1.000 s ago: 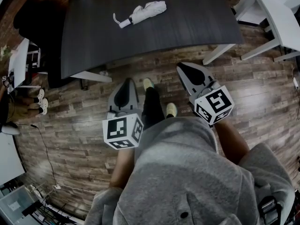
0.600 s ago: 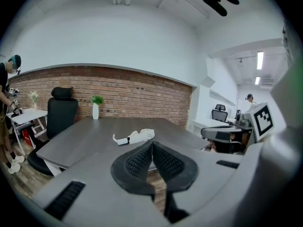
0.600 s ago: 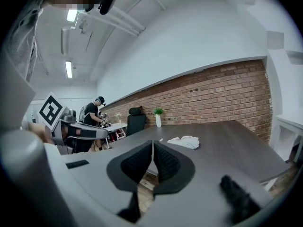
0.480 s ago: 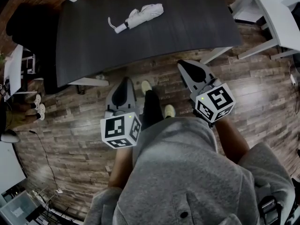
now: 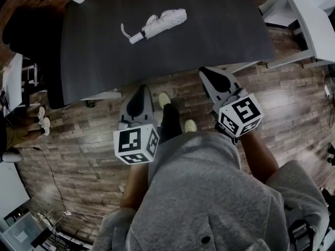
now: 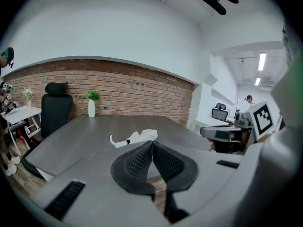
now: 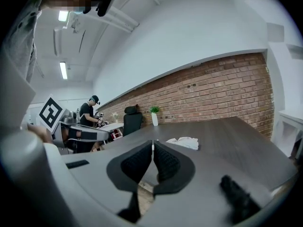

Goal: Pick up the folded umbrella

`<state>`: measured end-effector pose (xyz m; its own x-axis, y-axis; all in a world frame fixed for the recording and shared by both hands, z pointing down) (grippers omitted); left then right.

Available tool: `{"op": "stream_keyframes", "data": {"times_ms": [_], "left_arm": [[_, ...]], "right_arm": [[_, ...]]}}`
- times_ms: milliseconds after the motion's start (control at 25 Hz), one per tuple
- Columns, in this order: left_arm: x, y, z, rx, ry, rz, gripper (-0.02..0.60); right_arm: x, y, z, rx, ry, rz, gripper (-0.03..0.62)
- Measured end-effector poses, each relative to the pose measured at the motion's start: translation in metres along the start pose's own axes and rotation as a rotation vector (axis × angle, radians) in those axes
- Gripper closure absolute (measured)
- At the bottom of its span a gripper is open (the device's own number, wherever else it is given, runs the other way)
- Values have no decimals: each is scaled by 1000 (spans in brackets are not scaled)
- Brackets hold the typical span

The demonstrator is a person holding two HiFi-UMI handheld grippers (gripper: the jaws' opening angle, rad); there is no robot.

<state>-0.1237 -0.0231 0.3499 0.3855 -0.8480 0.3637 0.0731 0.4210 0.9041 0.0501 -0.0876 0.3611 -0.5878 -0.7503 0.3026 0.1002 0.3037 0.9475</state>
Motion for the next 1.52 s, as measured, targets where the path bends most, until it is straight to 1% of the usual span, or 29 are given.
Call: {"op": "stream_keyframes", "data": {"times_ms": [160, 560, 1200, 1520], "left_arm": [[21, -9, 20, -7, 11, 10, 566], [70, -36, 64, -10, 72, 28, 566], [96, -62, 137, -22, 131, 14, 566], [108, -66, 163, -19, 196, 20, 566]], "right_arm": [[26, -5, -9, 6, 12, 12, 565], [84, -22, -19, 11, 54, 40, 565], [155, -46, -1, -22, 108, 53, 565], [180, -54, 10, -44, 154, 50, 565]]}}
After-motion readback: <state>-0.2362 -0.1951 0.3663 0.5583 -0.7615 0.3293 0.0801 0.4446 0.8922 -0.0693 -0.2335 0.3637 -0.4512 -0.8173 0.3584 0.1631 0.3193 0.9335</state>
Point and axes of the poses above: the fingertips, and each gripper's own axes: x forward along the fingers, z to its left, y out of its underside, the point moved 3 cm from there along -x, backward along the fingers, and after that the axes turned 15 degrees about y, right-handed, at the moved point
